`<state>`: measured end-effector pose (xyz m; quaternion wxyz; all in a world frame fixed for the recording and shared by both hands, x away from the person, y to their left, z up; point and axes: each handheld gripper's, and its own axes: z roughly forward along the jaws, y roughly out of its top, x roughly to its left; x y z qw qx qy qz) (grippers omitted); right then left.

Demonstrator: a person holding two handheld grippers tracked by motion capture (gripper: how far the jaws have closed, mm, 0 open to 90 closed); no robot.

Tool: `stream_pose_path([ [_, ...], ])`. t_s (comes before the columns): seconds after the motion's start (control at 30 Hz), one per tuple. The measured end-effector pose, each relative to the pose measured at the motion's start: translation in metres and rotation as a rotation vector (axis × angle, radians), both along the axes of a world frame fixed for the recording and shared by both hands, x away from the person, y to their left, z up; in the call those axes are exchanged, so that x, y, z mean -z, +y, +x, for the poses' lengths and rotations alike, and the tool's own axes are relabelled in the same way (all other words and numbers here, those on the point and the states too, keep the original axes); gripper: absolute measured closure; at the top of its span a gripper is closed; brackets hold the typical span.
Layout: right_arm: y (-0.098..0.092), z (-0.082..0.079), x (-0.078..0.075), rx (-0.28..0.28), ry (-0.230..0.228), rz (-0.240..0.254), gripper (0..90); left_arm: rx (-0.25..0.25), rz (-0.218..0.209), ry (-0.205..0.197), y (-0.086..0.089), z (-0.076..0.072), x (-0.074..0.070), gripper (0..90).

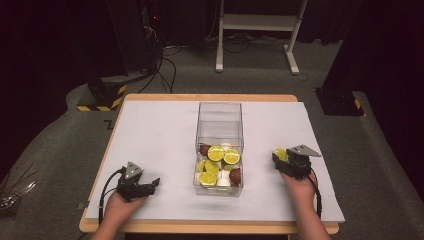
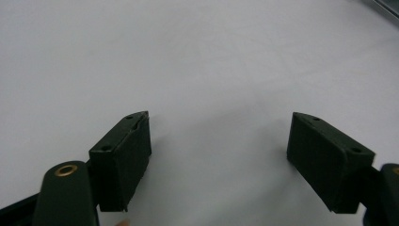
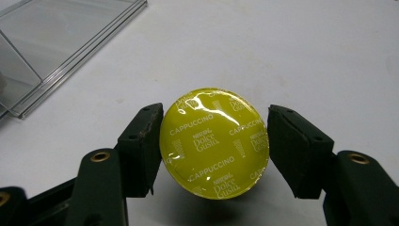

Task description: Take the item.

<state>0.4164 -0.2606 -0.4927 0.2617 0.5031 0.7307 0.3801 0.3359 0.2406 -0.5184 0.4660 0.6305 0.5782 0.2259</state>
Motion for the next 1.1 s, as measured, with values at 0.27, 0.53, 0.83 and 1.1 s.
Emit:
stream_pose_path([
  [0.27, 0.002, -0.003, -0.002, -0.036, -0.020, 0.036, 32.1, -0.002, -0.003, -0.001, 0.000, 0.000, 0.000, 22.5],
  [0.53, 0.005, -0.015, -0.014, -0.066, -0.077, 0.078, 30.8, -0.037, -0.078, -0.028, -0.006, 0.002, 0.001, 22.4],
  [0.83, 0.013, -0.029, -0.023, -0.110, -0.117, 0.089, 30.7, -0.075, -0.119, -0.044, -0.009, 0.003, 0.001, 22.5],
  [1.1, 0.017, -0.036, -0.025, -0.120, -0.126, 0.106, 31.5, -0.068, -0.115, -0.043, -0.009, 0.003, 0.001, 22.5],
])
